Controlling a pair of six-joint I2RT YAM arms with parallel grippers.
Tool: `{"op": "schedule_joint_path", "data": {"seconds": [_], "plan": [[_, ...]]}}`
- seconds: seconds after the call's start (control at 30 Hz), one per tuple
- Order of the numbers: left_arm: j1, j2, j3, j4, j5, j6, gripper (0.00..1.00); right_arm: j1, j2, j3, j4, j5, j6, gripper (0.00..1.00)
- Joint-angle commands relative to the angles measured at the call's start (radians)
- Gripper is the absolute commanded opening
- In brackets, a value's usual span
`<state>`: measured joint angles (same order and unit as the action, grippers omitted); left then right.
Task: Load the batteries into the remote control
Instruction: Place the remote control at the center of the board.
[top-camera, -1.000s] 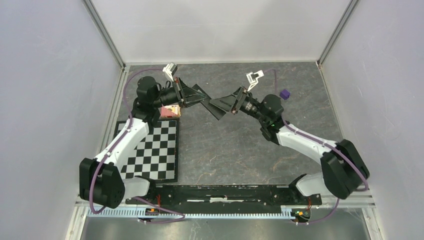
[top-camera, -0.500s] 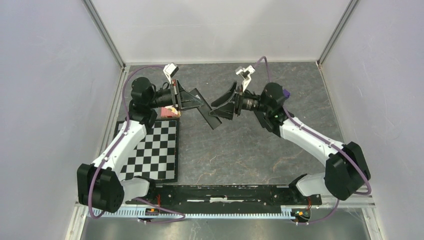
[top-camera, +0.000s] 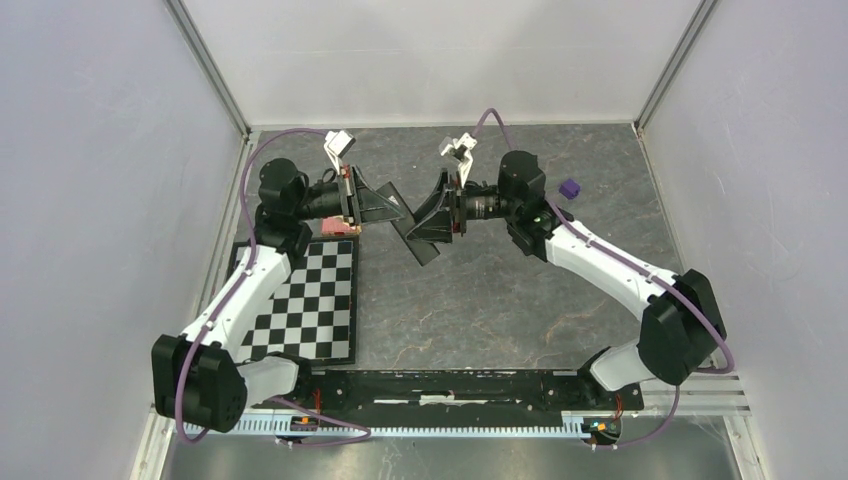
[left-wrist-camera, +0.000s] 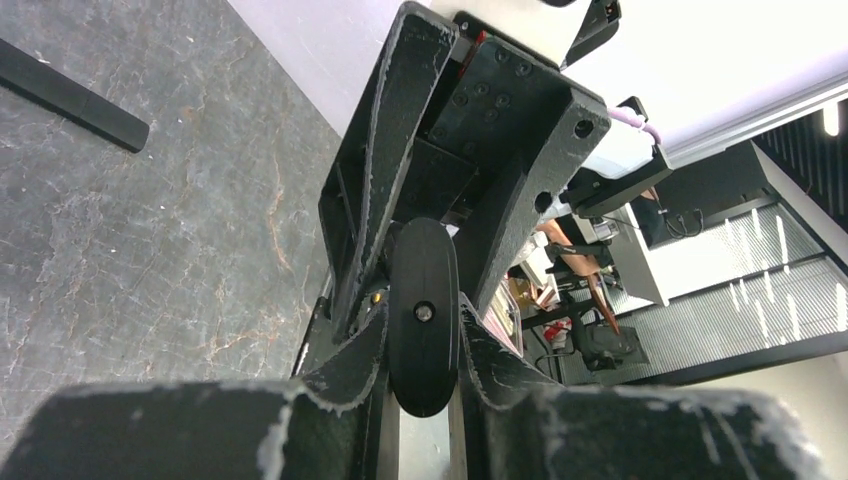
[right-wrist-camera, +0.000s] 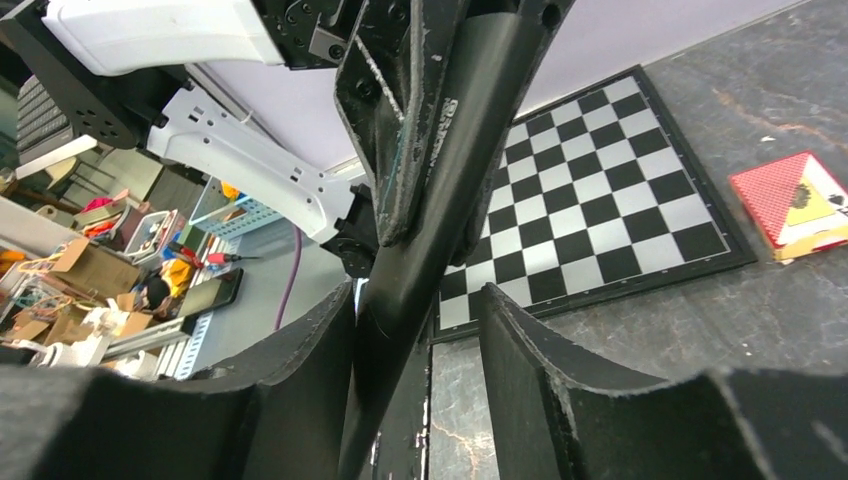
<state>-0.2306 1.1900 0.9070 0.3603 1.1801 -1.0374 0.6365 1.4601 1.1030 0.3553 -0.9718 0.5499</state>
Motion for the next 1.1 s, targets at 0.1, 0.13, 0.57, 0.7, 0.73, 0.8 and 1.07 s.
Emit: {"op": "schedule_joint_path", "data": {"seconds": [0.1, 0.13, 0.57, 0.7, 0.73, 0.8, 1.07], "plan": [[-0.003, -0.068, -0.009, 0.031, 0.004, 0.075, 0.02, 0.023, 0.047, 0.020, 0.073, -0.019, 0.072, 0.24], [-0.003, -0.070, -0.012, 0.019, 0.003, 0.089, 0.06, 0.023, 0.050, 0.017, 0.109, -0.014, 0.109, 0.15], [-0.001, -0.166, 0.054, -0.726, -0.612, 0.613, 1.00, 0.010, -0.001, 0.048, -0.434, 0.658, -0.244, 0.00], [-0.001, -0.235, 0.071, -0.765, -0.753, 0.599, 1.00, 0.011, 0.018, 0.024, -0.631, 1.122, -0.371, 0.00], [-0.001, -0.254, 0.075, -0.769, -0.770, 0.597, 1.00, 0.011, 0.024, 0.009, -0.655, 1.243, -0.393, 0.00], [-0.001, -0.281, 0.084, -0.776, -0.798, 0.590, 1.00, 0.011, 0.041, -0.026, -0.679, 1.398, -0.423, 0.00], [-0.001, -0.313, 0.107, -0.812, -0.801, 0.604, 1.00, 0.012, 0.200, -0.026, -0.718, 1.534, -0.415, 0.00]]}}
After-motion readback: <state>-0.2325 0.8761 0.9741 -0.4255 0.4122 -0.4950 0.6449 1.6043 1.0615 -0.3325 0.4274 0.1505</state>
